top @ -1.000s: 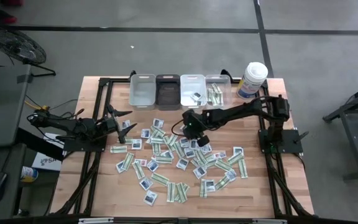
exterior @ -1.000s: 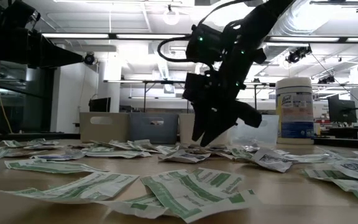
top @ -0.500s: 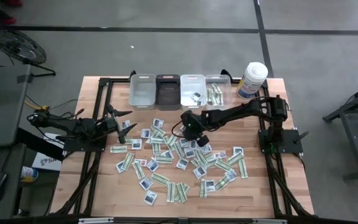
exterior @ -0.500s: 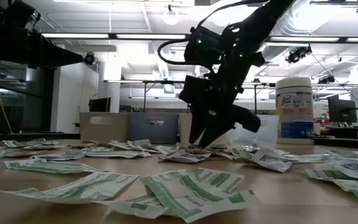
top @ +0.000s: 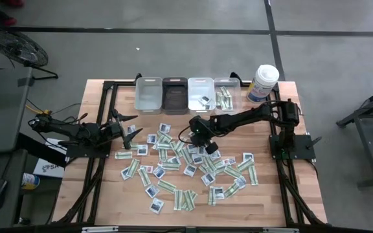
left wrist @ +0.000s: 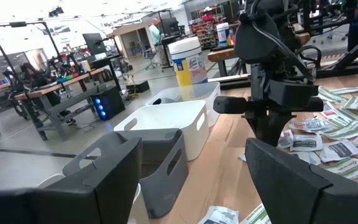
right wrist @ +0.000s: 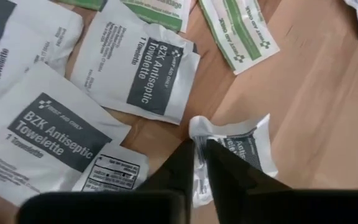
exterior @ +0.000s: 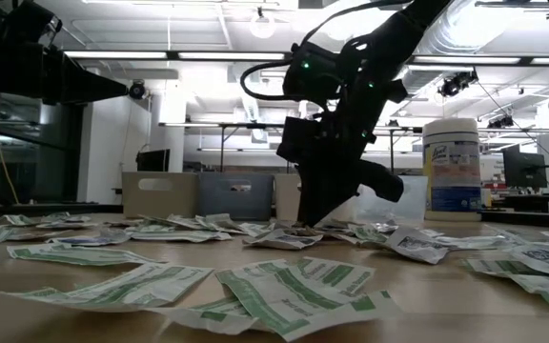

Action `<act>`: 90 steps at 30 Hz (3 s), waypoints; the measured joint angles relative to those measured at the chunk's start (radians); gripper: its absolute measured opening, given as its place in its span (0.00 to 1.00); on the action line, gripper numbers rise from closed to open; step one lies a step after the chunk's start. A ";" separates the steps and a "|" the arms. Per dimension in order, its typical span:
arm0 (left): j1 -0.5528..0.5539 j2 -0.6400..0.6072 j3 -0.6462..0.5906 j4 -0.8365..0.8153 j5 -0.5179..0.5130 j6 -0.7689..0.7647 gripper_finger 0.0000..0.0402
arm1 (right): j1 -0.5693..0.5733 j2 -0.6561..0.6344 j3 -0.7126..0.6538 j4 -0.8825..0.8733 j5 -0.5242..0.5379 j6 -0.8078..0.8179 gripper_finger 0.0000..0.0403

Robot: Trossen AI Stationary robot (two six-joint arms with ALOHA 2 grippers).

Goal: Pick & Place First Aid Supplies
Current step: Put the black towelette pack into the white bin

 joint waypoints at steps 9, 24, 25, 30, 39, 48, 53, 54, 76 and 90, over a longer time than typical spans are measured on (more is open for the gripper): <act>0.000 0.000 0.000 0.000 0.000 0.000 0.70 | 0.000 -0.006 0.000 -0.005 0.032 0.027 0.00; 0.000 0.000 0.000 0.000 0.000 0.000 0.70 | 0.013 -0.138 -0.003 -0.013 0.117 0.052 0.00; 0.000 0.000 0.000 0.000 0.000 0.000 0.70 | 0.016 -0.148 -0.003 -0.015 0.122 0.052 0.00; 0.000 0.000 0.000 0.000 0.000 0.000 0.70 | 0.023 -0.193 -0.002 -0.030 0.158 0.053 0.00; 0.000 0.000 0.000 0.000 0.000 0.000 0.70 | -0.010 -0.252 -0.002 -0.058 0.218 0.106 0.00; 0.000 0.000 0.000 0.000 0.000 0.000 0.70 | -0.121 -0.276 -0.002 -0.053 0.223 0.116 0.00; 0.000 0.000 0.000 0.000 0.000 0.000 0.70 | -0.188 -0.276 -0.002 -0.025 0.190 0.116 0.00; 0.000 0.000 0.000 0.000 0.000 0.000 0.70 | -0.200 -0.276 -0.002 -0.020 0.188 0.116 0.00; 0.000 0.000 0.000 0.000 0.000 0.000 0.70 | -0.313 -0.077 0.196 -0.107 0.052 0.259 0.00; 0.000 0.000 0.000 0.000 0.000 0.000 0.70 | -0.309 -0.077 0.196 -0.132 0.090 0.288 0.19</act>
